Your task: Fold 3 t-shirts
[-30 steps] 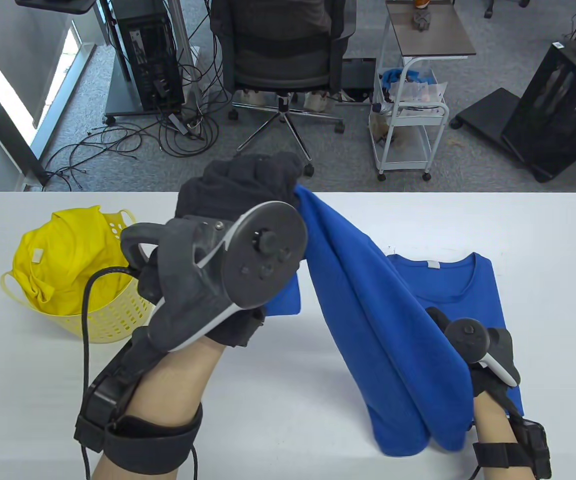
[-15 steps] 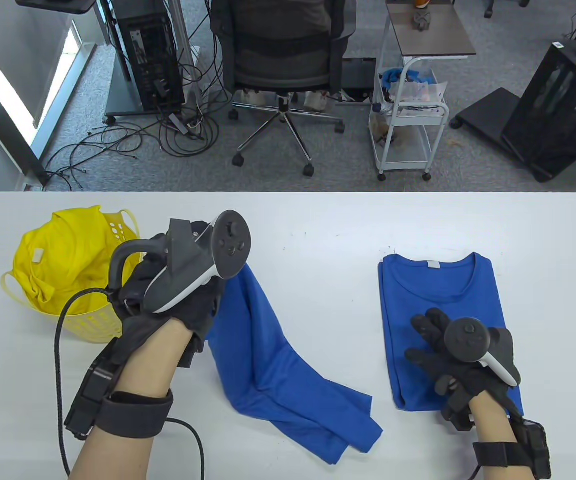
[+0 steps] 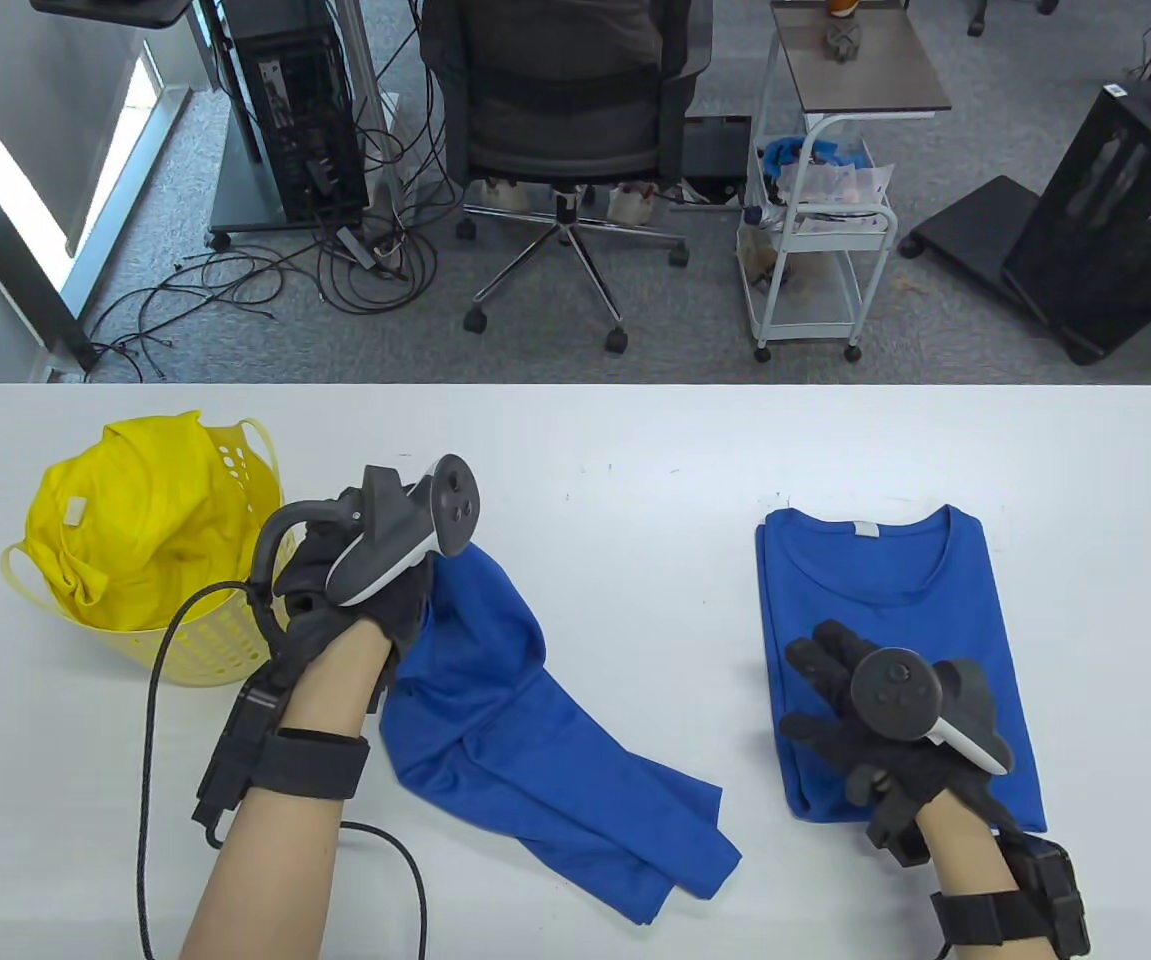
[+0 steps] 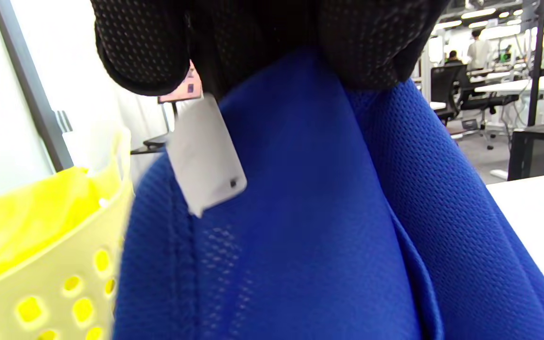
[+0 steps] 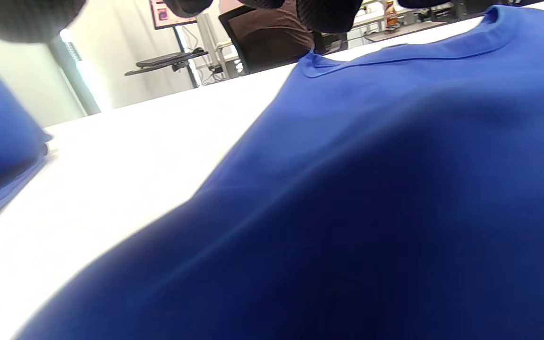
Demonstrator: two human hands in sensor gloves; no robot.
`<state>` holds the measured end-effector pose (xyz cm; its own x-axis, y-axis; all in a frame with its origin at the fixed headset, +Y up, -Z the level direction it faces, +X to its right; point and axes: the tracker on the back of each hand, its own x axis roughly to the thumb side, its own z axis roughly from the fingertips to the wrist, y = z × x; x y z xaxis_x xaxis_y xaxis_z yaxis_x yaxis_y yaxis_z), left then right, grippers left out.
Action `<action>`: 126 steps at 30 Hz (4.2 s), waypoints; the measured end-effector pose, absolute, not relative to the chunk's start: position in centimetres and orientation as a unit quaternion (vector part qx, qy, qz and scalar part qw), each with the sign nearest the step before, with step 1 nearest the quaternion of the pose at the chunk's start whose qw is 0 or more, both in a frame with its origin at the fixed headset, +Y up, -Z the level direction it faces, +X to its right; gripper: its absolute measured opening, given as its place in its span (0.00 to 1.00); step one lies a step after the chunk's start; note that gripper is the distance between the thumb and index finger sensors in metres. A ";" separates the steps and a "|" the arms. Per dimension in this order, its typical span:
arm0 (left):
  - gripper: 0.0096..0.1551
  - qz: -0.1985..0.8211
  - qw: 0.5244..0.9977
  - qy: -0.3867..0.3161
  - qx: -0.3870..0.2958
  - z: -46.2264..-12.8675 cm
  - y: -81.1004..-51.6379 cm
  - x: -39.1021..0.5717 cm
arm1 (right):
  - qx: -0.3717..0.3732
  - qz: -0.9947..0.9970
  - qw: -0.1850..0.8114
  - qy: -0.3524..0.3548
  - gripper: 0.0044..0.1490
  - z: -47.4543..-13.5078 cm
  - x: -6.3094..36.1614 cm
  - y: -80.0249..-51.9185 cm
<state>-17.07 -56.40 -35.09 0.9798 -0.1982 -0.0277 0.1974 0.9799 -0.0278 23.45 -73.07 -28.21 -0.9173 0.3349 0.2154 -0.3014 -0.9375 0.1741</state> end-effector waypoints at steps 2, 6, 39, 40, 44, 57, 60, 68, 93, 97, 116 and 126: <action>0.35 -0.086 0.996 0.001 0.010 -34.7 -57.0 -17.3 | 0.137 0.976 0.156 0.068 0.46 -27.9 22.6 -72.9; 0.35 -0.018 0.995 -0.045 0.086 -32.3 -58.5 -18.2 | 0.178 0.972 0.140 0.063 0.45 -27.1 20.4 -72.4; 0.22 -0.086 0.996 0.002 -0.014 -30.4 -74.0 -25.8 | 0.305 0.940 -0.145 0.044 0.31 -22.5 9.9 -73.4; 0.22 -0.070 0.998 0.003 0.007 -30.2 -73.2 -26.2 | 0.285 0.949 -0.131 0.032 0.31 -22.9 11.1 -72.3; 0.23 0.020 0.995 0.015 0.101 -28.8 -69.9 -27.9 | 0.181 0.982 -0.045 -0.040 0.31 -24.2 17.9 -67.7; 0.23 -0.001 0.998 0.054 0.029 -30.0 -72.5 -29.9 | -0.094 0.995 -0.010 -0.036 0.31 -28.0 29.7 -71.3; 0.23 -0.020 0.998 0.056 0.009 -30.5 -73.5 -29.6 | -0.114 0.993 -0.016 -0.026 0.31 -28.4 29.9 -71.9; 0.32 0.010 0.999 0.024 -0.046 -29.9 -72.6 -29.1 | -0.061 0.995 0.007 -0.074 0.38 -27.1 28.1 -70.1; 0.23 0.051 0.999 -0.016 0.001 -28.3 -69.3 -28.6 | 0.148 0.988 -0.043 -0.018 0.25 -25.7 19.3 -68.8; 0.23 0.114 0.993 -0.019 0.013 -28.2 -68.1 -28.6 | 0.058 0.991 0.057 -0.107 0.25 -26.5 22.6 -67.0; 0.21 -0.034 0.998 -0.056 0.013 -28.7 -71.4 -25.2 | 0.010 0.989 -0.041 -0.143 0.31 -27.4 20.0 -70.5; 0.27 -0.136 0.987 -0.040 -0.080 -30.4 -75.0 -24.1 | 0.038 0.990 -0.035 -0.134 0.33 -26.7 19.3 -70.9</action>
<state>-24.11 -75.04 -30.38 0.9599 -0.2615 0.1010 0.2744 0.9505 -0.1462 19.31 -70.93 -26.73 -0.9946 -0.0793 0.0662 0.0588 -0.9616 -0.2681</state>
